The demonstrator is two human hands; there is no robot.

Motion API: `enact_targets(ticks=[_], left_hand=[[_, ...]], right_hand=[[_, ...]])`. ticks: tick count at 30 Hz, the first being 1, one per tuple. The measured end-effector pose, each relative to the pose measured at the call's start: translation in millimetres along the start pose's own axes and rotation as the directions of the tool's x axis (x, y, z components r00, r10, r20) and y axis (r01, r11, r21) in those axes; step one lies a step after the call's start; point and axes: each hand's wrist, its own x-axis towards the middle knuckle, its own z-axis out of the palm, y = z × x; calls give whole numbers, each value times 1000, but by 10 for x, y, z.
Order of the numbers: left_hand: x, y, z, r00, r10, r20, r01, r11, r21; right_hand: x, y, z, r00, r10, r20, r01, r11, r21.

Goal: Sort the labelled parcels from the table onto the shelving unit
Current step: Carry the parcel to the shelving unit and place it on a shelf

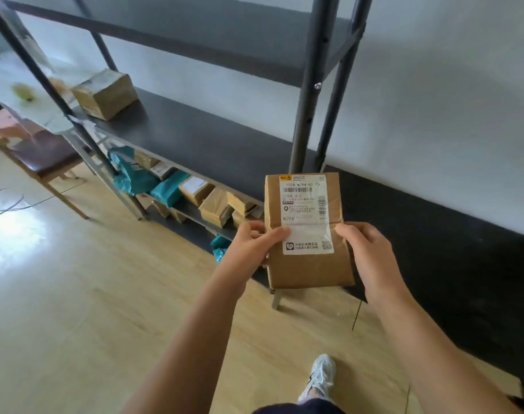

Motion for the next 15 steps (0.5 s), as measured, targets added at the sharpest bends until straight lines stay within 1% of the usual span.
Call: enact_targets(ticks=[4, 8, 11, 15], left_hand=[[-335, -320, -754, 995, 18, -103, -24, 998, -57], [-614, -587, -1441, 977, -7, -212, -21, 991, -131], [-735, -734, -1918, 954, -22, -299, -35, 982, -185], [-763, -821, -2485, 917, -39, -397, -63, 969, -241]], right_hand=[[-384, 70, 767, 996, -20, 87, 24, 999, -43], [-654, 93, 1489, 984, -24, 175, 36, 997, -63], [-798, 51, 2000, 970, -43, 241, 69, 993, -98], [-841, -68, 2618, 936, -45, 349, 86, 991, -104]])
